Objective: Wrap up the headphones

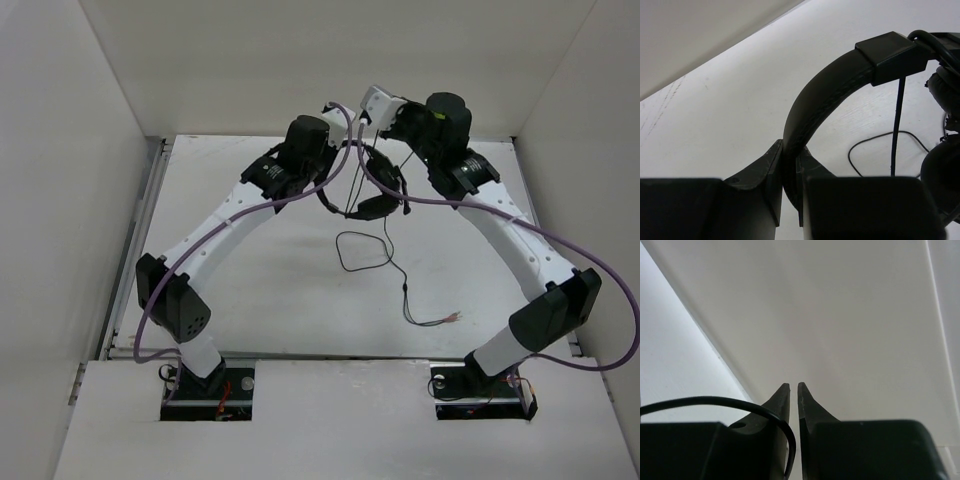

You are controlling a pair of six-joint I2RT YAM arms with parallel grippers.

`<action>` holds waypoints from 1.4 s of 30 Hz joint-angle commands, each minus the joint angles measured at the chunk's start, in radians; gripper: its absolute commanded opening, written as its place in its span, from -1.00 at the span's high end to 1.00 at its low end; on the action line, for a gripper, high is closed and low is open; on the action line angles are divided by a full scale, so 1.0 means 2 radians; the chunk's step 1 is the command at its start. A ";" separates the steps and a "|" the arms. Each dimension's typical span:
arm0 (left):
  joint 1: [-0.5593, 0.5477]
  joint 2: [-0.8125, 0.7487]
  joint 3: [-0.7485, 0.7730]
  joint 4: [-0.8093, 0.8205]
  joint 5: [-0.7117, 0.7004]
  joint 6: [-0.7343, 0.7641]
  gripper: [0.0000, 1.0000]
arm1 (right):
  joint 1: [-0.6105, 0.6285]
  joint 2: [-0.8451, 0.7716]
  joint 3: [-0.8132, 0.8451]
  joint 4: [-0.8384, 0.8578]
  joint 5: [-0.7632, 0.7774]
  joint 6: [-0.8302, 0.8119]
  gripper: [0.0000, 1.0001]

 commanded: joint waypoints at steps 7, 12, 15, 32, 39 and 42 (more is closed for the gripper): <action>-0.016 -0.068 0.021 0.018 0.082 -0.004 1.00 | -0.053 0.036 0.042 0.000 -0.085 0.148 0.68; -0.025 -0.078 0.027 0.014 0.108 -0.003 1.00 | -0.062 0.050 0.042 -0.004 -0.101 0.179 0.70; -0.029 -0.078 0.032 0.008 0.120 -0.004 1.00 | -0.062 0.054 0.045 -0.004 -0.104 0.190 0.70; -0.036 -0.067 0.070 -0.011 0.163 -0.025 1.00 | -0.074 0.064 0.035 -0.006 -0.118 0.235 0.72; -0.017 -0.059 0.130 -0.011 0.196 -0.066 1.00 | -0.103 0.052 -0.005 -0.018 -0.267 0.387 0.73; -0.005 -0.052 0.160 -0.010 0.218 -0.094 1.00 | -0.115 0.046 -0.032 0.004 -0.358 0.476 0.74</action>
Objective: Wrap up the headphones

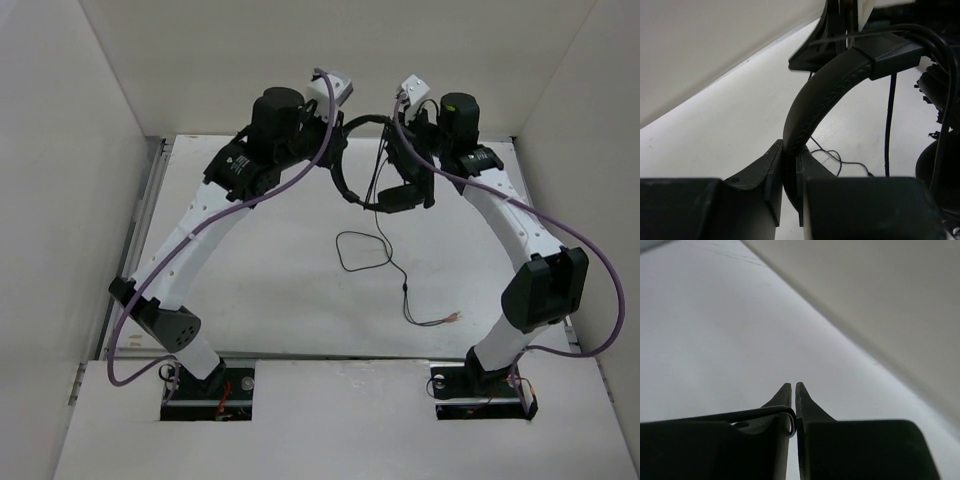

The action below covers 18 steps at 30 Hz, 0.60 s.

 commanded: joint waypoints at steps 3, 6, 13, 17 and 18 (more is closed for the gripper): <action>0.013 0.004 0.088 0.040 0.073 -0.075 1.00 | -0.023 -0.016 -0.061 0.096 -0.214 0.245 0.74; 0.012 0.018 0.123 0.039 0.085 -0.092 1.00 | -0.022 -0.020 -0.100 0.218 -0.268 0.387 0.73; 0.016 0.042 0.183 0.038 0.090 -0.115 1.00 | 0.001 -0.015 -0.182 0.456 -0.277 0.593 0.59; 0.046 0.048 0.202 0.047 0.071 -0.130 1.00 | 0.018 -0.014 -0.228 0.469 -0.276 0.595 0.51; 0.049 0.049 0.204 0.048 0.069 -0.132 1.00 | 0.021 -0.014 -0.235 0.471 -0.276 0.595 0.50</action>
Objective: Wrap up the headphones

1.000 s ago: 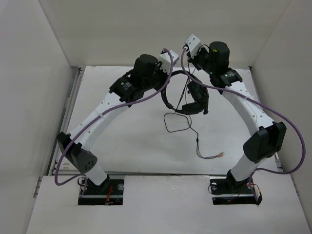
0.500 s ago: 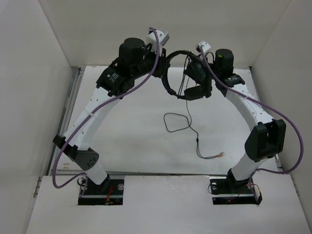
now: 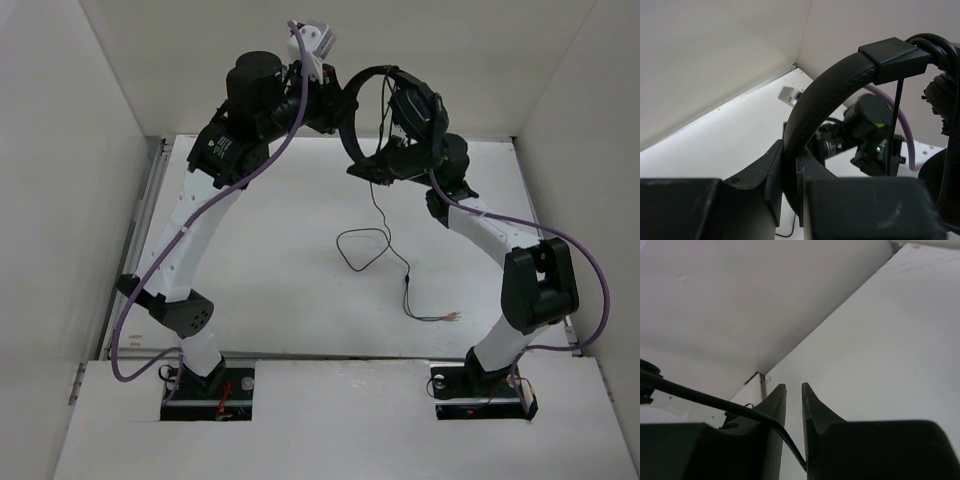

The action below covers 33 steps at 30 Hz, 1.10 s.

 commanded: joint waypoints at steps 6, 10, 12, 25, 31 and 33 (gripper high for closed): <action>0.069 -0.005 0.040 0.062 -0.022 -0.054 1.00 | 0.043 -0.032 -0.095 0.097 -0.007 0.041 0.42; 0.088 -0.002 0.047 0.068 -0.036 -0.063 1.00 | 0.056 -0.034 -0.097 0.099 -0.011 0.041 0.42; 0.095 0.001 0.053 0.071 -0.043 -0.067 1.00 | 0.064 -0.034 -0.097 0.099 -0.012 0.041 0.40; 0.150 0.008 0.040 0.098 -0.208 -0.019 1.00 | 0.127 -0.065 -0.125 0.061 -0.038 -0.011 0.56; 0.147 0.003 -0.010 0.149 -0.319 0.064 1.00 | 0.138 -0.074 -0.093 -0.008 -0.055 -0.068 1.00; 0.143 -0.004 -0.041 0.176 -0.352 0.096 1.00 | 0.138 -0.081 -0.067 -0.061 -0.059 -0.102 1.00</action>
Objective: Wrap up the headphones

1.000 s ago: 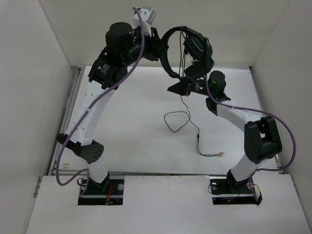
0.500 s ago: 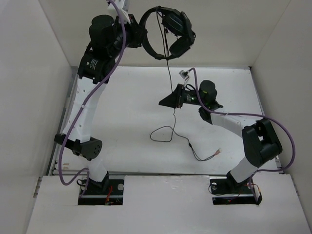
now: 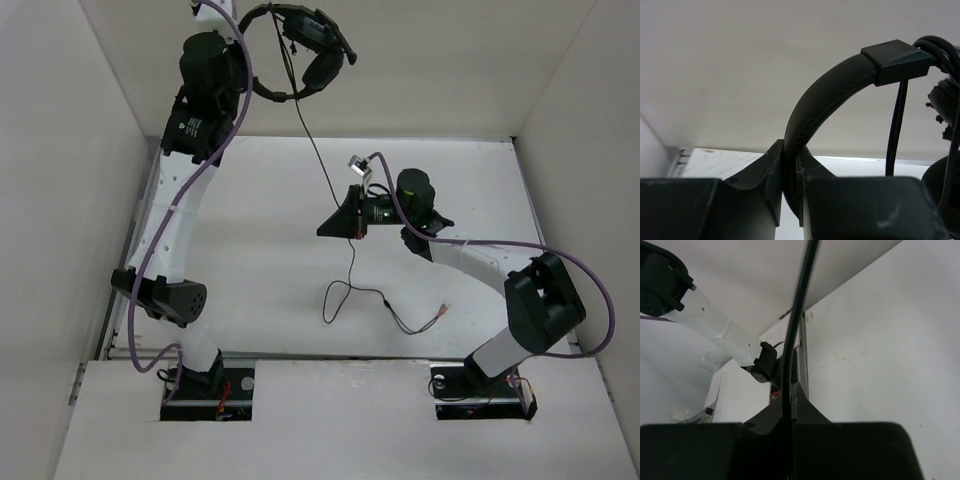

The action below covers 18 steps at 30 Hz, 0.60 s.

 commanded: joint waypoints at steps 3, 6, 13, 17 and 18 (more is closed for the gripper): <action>-0.012 -0.028 -0.071 0.125 -0.116 0.095 1.00 | 0.005 -0.034 0.087 -0.152 -0.011 -0.125 1.00; -0.021 -0.032 -0.107 0.140 -0.131 0.124 1.00 | 0.005 -0.041 0.151 -0.274 0.022 -0.223 1.00; -0.052 -0.059 -0.204 0.141 -0.129 0.174 1.00 | -0.012 -0.044 0.348 -0.527 0.202 -0.503 1.00; -0.082 -0.074 -0.246 0.126 -0.116 0.195 1.00 | -0.024 -0.053 0.384 -0.541 0.324 -0.608 1.00; -0.091 -0.078 -0.254 0.121 -0.114 0.201 1.00 | -0.022 -0.055 0.384 -0.539 0.358 -0.640 1.00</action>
